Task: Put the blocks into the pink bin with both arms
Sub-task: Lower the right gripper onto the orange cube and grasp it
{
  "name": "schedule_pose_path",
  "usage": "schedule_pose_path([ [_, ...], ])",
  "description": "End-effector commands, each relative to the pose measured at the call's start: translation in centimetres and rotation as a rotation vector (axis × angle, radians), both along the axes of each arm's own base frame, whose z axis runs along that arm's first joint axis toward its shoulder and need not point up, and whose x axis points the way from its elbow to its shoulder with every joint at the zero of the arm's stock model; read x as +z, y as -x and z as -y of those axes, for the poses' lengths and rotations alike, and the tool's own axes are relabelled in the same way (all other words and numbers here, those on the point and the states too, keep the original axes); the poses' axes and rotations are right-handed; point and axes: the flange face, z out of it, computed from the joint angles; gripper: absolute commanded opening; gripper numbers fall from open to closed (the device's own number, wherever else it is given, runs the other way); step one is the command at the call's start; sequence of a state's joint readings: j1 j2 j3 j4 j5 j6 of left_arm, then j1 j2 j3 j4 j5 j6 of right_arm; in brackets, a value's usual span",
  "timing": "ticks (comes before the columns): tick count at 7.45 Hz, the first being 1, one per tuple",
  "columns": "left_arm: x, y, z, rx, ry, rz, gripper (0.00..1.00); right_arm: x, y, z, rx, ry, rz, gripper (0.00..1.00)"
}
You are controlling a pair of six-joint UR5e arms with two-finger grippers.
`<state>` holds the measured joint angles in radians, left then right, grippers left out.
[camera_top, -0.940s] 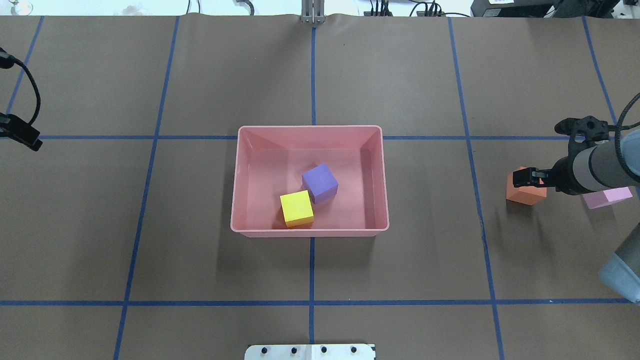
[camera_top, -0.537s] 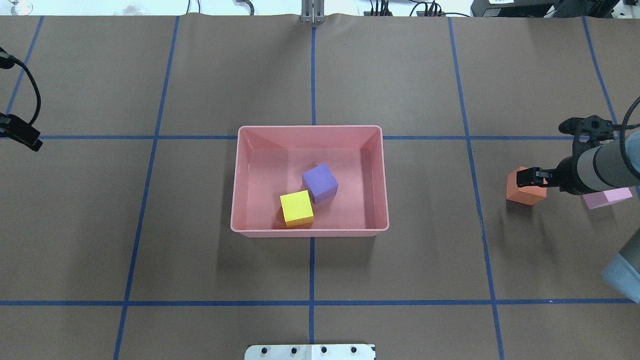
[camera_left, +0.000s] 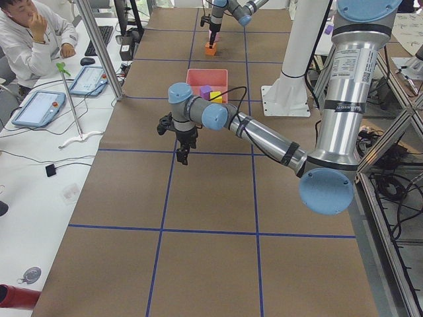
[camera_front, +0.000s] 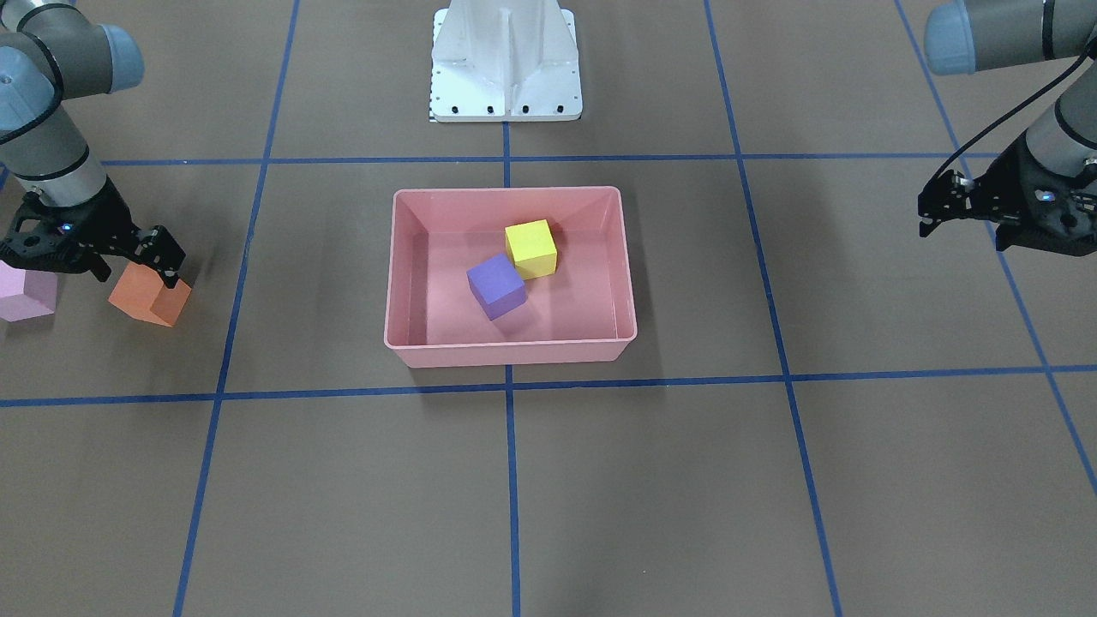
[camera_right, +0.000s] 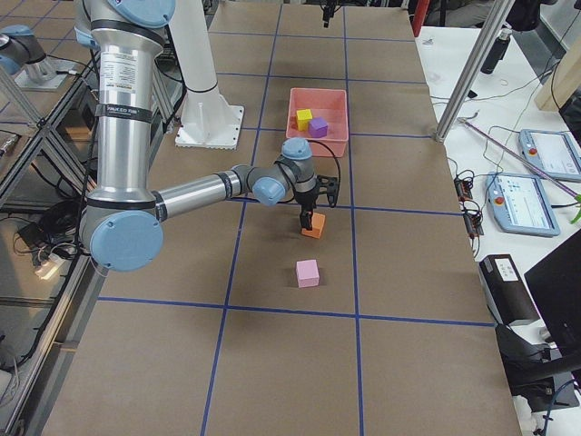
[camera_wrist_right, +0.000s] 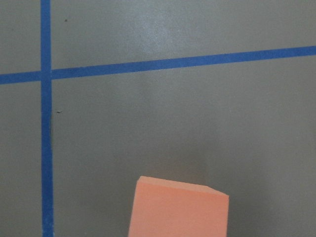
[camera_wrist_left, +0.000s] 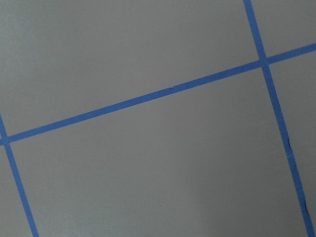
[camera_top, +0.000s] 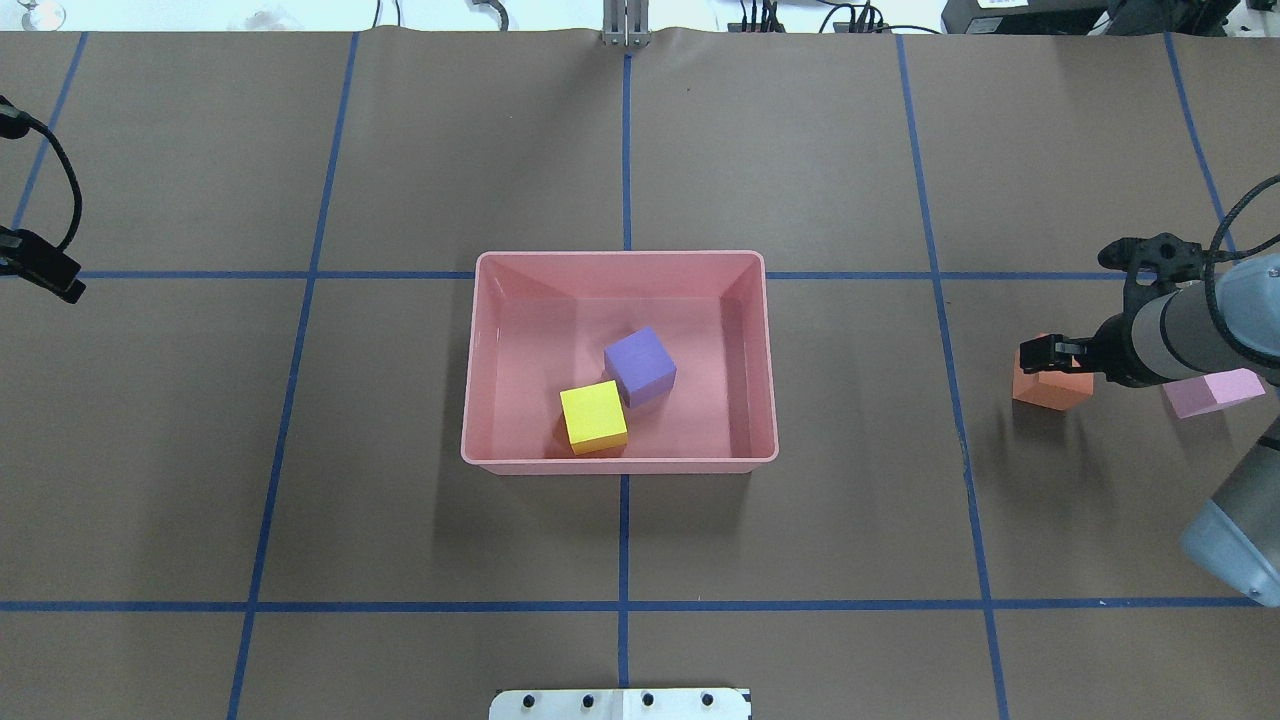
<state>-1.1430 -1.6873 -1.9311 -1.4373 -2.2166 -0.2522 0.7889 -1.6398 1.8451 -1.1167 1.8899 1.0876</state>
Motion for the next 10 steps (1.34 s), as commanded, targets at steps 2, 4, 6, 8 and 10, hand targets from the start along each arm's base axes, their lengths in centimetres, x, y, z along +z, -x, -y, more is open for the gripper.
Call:
schedule_pose_path([
  [2, 0.1, -0.1, 0.0, 0.001, 0.002, 0.001, 1.0, 2.3, 2.1, -0.8, -0.016, -0.001, -0.055, 1.0],
  [4, 0.3, -0.1, 0.1, 0.001, 0.006, 0.002, 1.0, 2.2, 2.9, -1.1, -0.016, -0.015, -0.067, 0.69],
  [6, 0.3, -0.1, 0.1, 0.002, 0.005, 0.002, 1.0, 0.1, 3.7, -0.3, -0.023, -0.044, -0.034, 0.02],
  [8, 0.5, 0.0, -0.1, 0.003, 0.007, 0.004, 1.0, -5.0, 3.9, -0.1, -0.011, -0.1, 0.039, 0.0],
  [10, 1.0, 0.2, -0.4, 0.004, 0.013, 0.007, 1.0, -12.3, 5.0, 0.7, 0.052, -0.119, 0.172, 0.0],
])
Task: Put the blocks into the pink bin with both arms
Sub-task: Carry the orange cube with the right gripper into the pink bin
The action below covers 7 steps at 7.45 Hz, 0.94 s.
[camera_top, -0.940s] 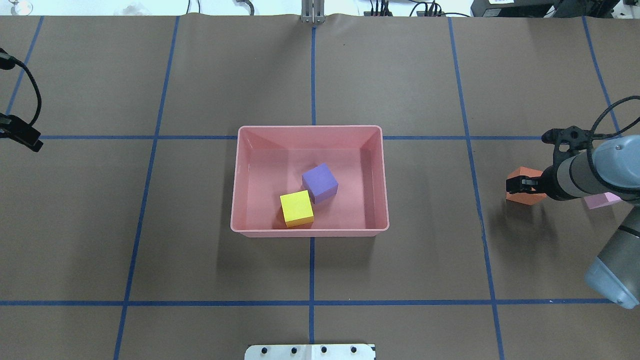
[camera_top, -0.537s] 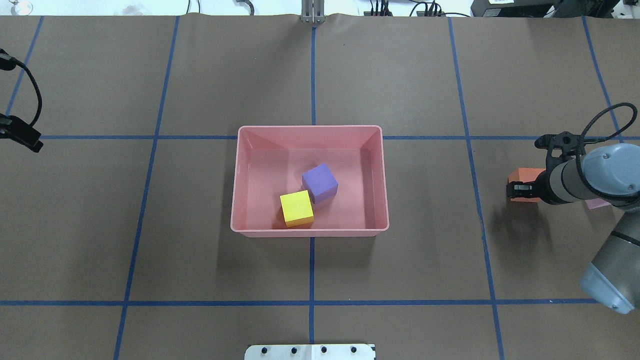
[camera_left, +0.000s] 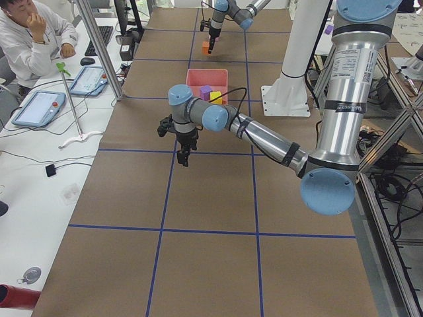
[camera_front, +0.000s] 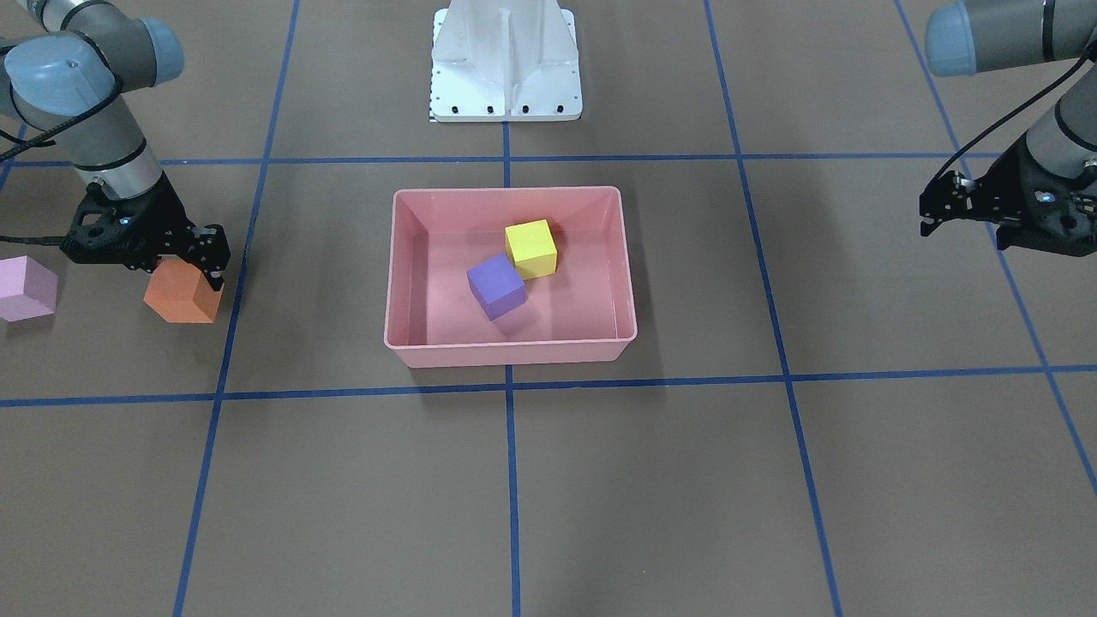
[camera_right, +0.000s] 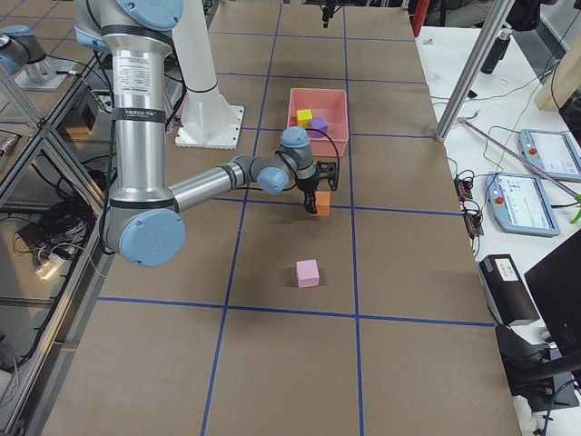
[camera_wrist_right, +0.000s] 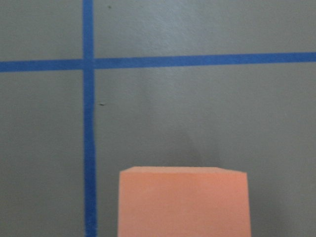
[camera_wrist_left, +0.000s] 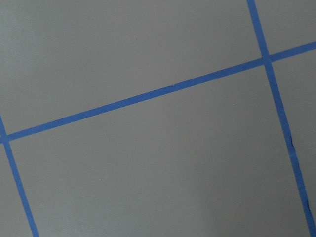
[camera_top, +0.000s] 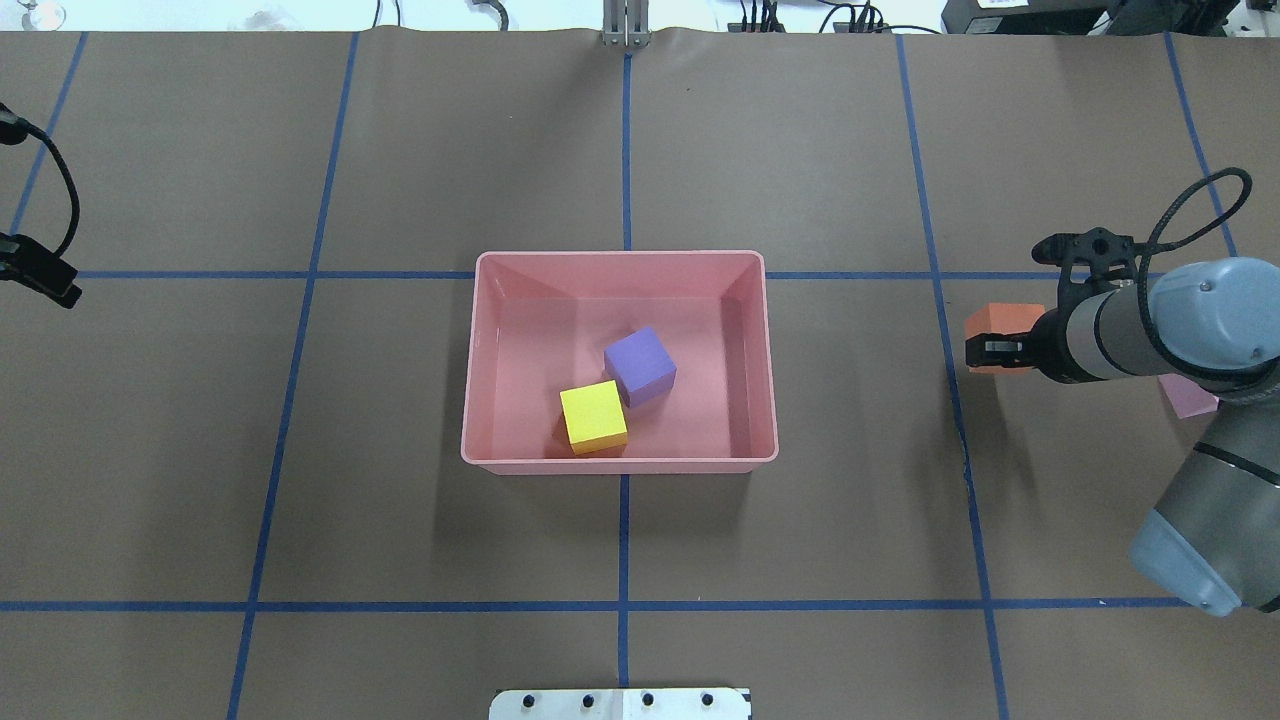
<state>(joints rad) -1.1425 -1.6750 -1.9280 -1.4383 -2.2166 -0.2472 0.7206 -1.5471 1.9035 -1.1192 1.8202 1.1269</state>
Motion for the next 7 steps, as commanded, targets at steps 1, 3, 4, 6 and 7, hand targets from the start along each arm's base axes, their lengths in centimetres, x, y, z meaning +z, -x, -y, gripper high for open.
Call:
schedule_pose_path([
  [1, 0.4, 0.1, -0.1, -0.001, 0.007, 0.003, 1.0, -9.2, 2.6, 1.3, 0.091, 0.04, 0.192, 0.0],
  [3, 0.6, -0.1, 0.0, 0.0, 0.011, 0.005, 1.0, -21.5, 10.1, 0.9, 0.091, 0.137, 0.25, 0.03],
  [4, 0.8, -0.2, 0.0, 0.002, 0.014, 0.006, 1.0, -24.7, 12.5, -0.3, 0.072, 0.165, 0.228, 0.32],
  [6, 1.1, -0.3, 0.3, 0.001, 0.007, 0.002, 1.0, -24.6, 15.2, -1.8, 0.079, 0.139, 0.192, 0.99],
  [7, 1.4, -0.4, 0.4, 0.001, 0.008, 0.003, 1.0, -23.8, 15.5, -1.7, 0.076, 0.16, 0.158, 0.99],
])
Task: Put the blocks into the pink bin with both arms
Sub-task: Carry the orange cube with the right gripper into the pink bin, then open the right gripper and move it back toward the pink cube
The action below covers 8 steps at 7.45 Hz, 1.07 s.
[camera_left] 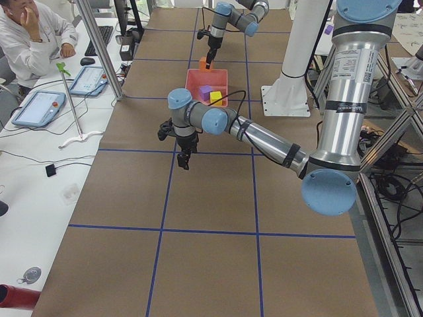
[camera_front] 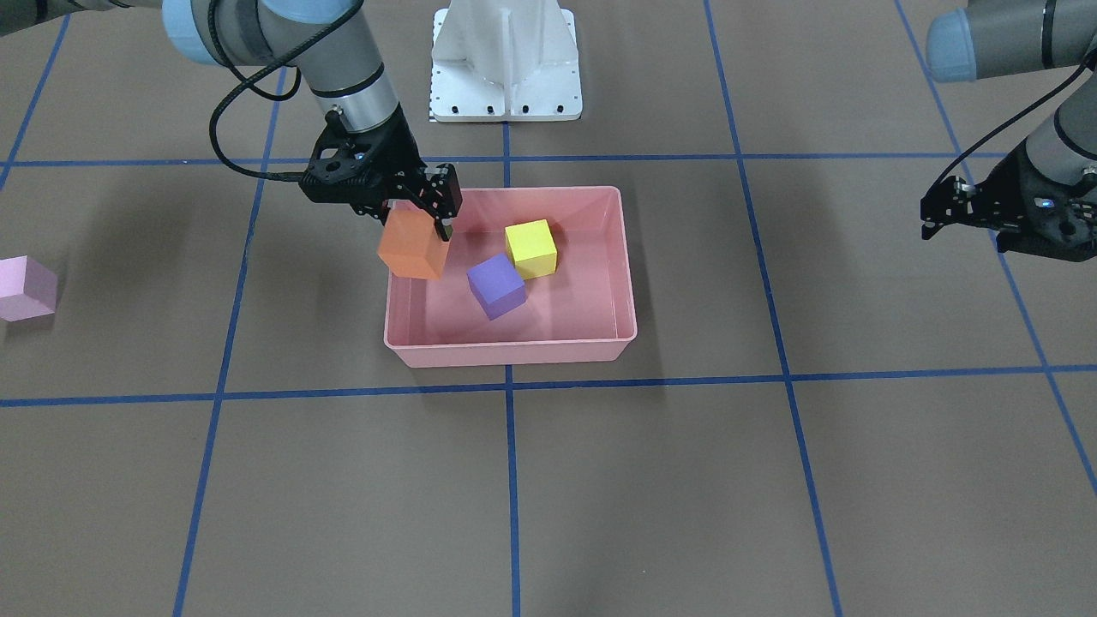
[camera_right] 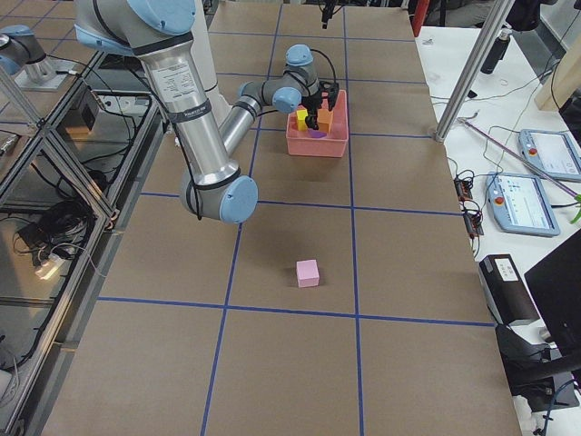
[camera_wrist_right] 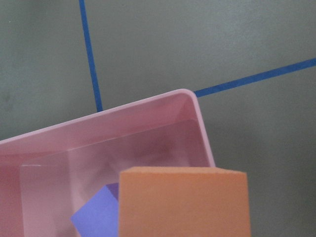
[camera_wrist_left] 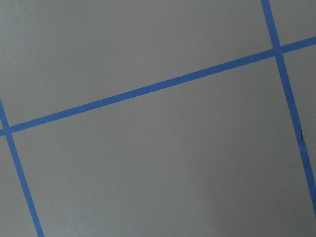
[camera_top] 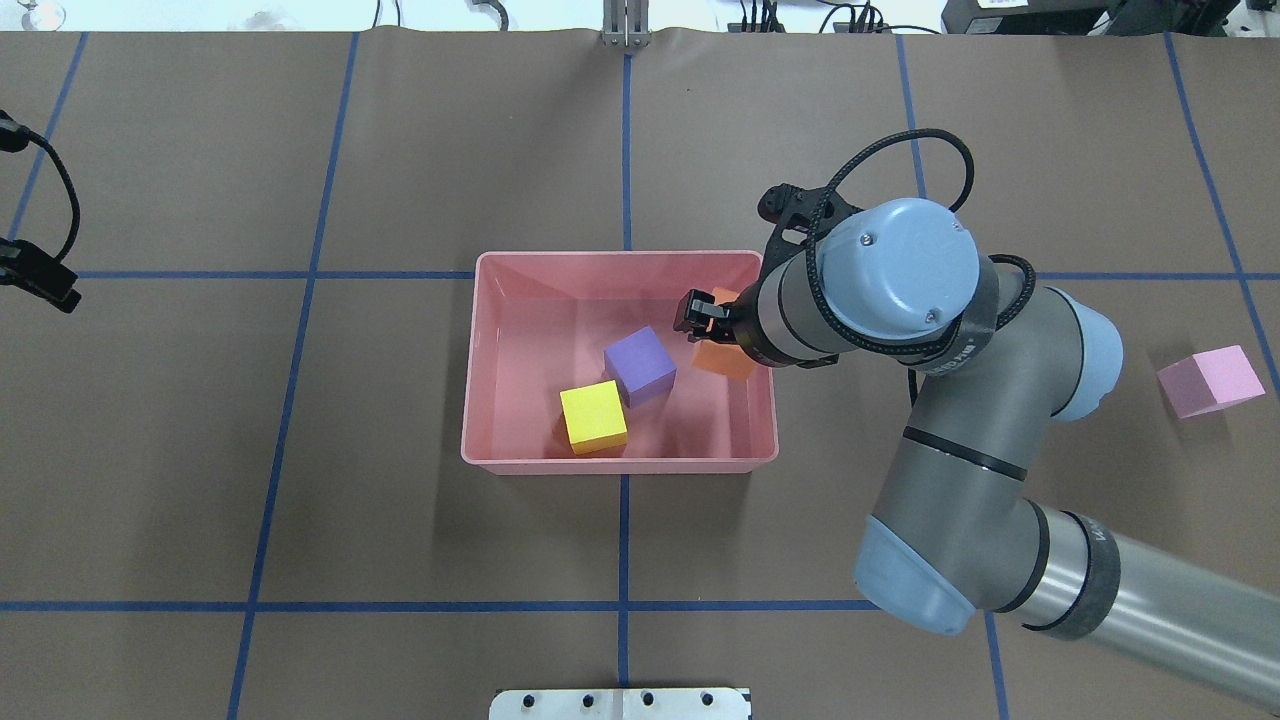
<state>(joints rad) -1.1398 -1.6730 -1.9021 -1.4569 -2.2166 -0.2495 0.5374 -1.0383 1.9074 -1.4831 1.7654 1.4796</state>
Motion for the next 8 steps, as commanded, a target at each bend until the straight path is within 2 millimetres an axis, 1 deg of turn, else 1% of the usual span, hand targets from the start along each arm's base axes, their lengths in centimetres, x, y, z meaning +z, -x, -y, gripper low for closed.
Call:
schedule_pose_path([
  [1, 0.3, -0.2, 0.1, 0.001, -0.002, -0.001, 1.0, 1.1, 0.8, -0.3, -0.023, 0.039, -0.11, 0.99],
  [2, 0.3, -0.2, 0.2, 0.001, -0.001, 0.0, 1.0, 2.2, -0.3, 0.9, -0.049, 0.005, -0.164, 0.99],
  [3, 0.3, -0.2, 0.2, 0.001, -0.001, 0.0, 1.0, 4.3, -2.8, 3.1, -0.104, -0.045, -0.226, 1.0],
  [4, 0.3, -0.2, 0.2, 0.001, -0.001, 0.0, 1.0, 7.7, -7.3, 6.0, -0.187, -0.082, -0.263, 1.0],
  [5, 0.4, -0.2, 0.2, 0.001, 0.001, 0.0, 1.0, 11.3, -12.3, 8.5, -0.286, -0.133, -0.291, 1.0],
  [6, 0.3, -0.2, 0.2, 0.0, 0.0, 0.0, 1.0, 14.7, -16.7, 10.1, -0.358, -0.176, -0.32, 1.0],
  [8, 0.3, -0.2, 0.2, 0.0, 0.0, 0.0, 1.0, 21.0, -23.7, 11.5, -0.45, -0.204, -0.359, 1.0],
])
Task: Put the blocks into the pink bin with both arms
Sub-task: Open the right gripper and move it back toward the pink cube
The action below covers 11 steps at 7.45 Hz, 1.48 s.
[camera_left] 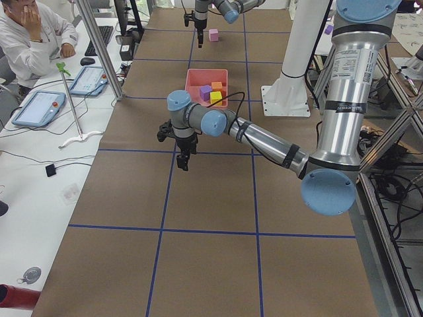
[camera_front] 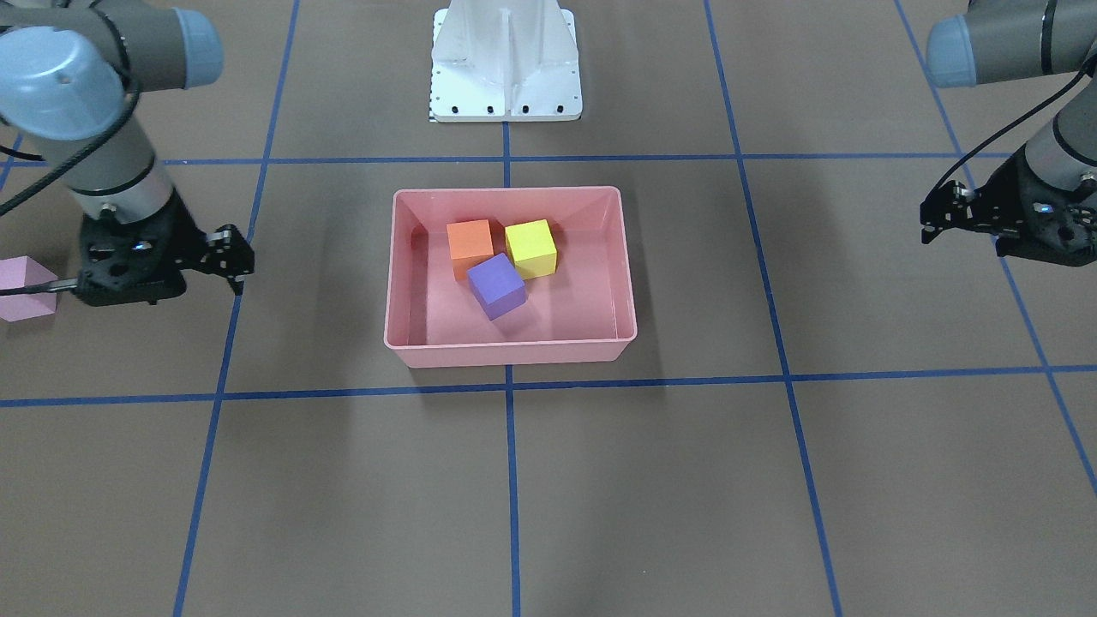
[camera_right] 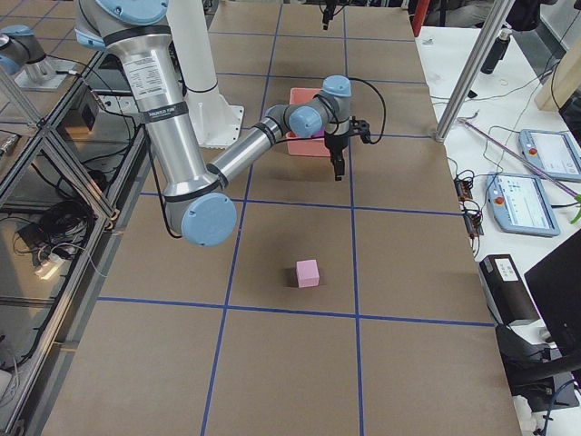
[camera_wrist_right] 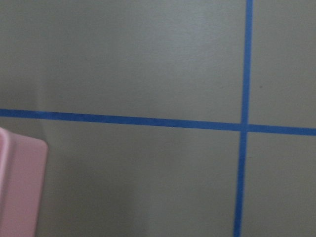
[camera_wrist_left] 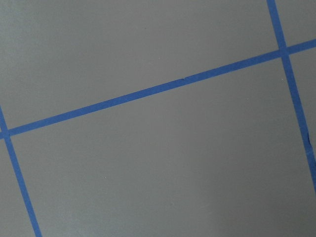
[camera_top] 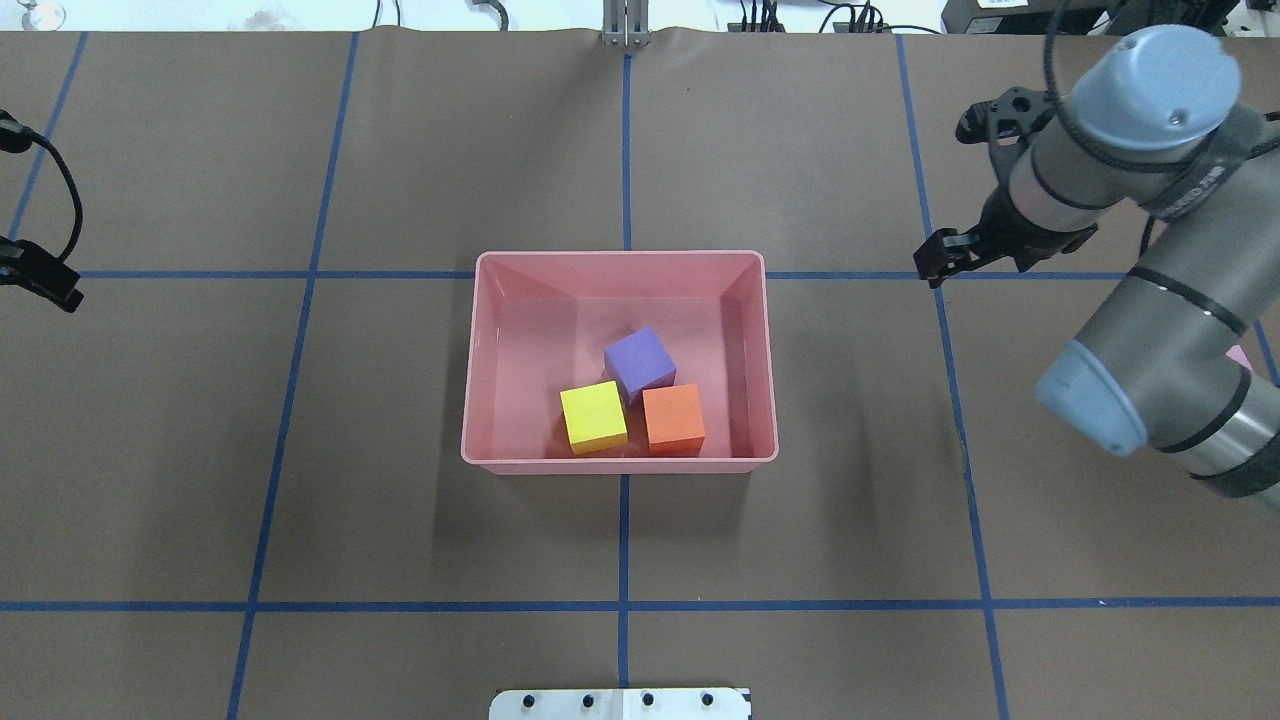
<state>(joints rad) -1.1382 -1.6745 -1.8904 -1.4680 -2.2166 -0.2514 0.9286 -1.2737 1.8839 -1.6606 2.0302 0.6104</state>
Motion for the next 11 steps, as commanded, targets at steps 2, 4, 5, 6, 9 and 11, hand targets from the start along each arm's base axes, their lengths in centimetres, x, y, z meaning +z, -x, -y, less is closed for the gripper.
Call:
schedule_pose_path([
  [2, -0.2, 0.0, 0.0, 0.0, -0.003, -0.001, 1.0, 9.4, -10.0, 1.1, -0.118, -0.014, -0.061, 1.0],
  [4, -0.2, 0.0, 0.0, 0.0, -0.004, -0.002, 1.0, 14.2, -12.9, 0.6, -0.138, -0.026, -0.071, 1.0],
  [5, -0.3, 0.0, 0.0, 0.0, -0.007, -0.003, 1.0, 17.7, -13.4, -0.3, -0.142, -0.031, -0.007, 1.0],
  [6, -0.4, 0.0, -0.1, 0.0, -0.008, -0.004, 1.0, 20.6, -14.7, -1.8, -0.13, -0.025, 0.013, 1.0],
  [9, -0.7, 0.0, -0.1, 0.001, -0.014, -0.006, 1.0, 23.6, -16.2, -5.0, -0.066, 0.044, 0.013, 0.99],
  [11, -0.6, 0.1, -0.1, 0.0, -0.011, -0.005, 1.0, 24.8, -16.3, -5.5, 0.05, 0.035, 0.07, 0.99],
])
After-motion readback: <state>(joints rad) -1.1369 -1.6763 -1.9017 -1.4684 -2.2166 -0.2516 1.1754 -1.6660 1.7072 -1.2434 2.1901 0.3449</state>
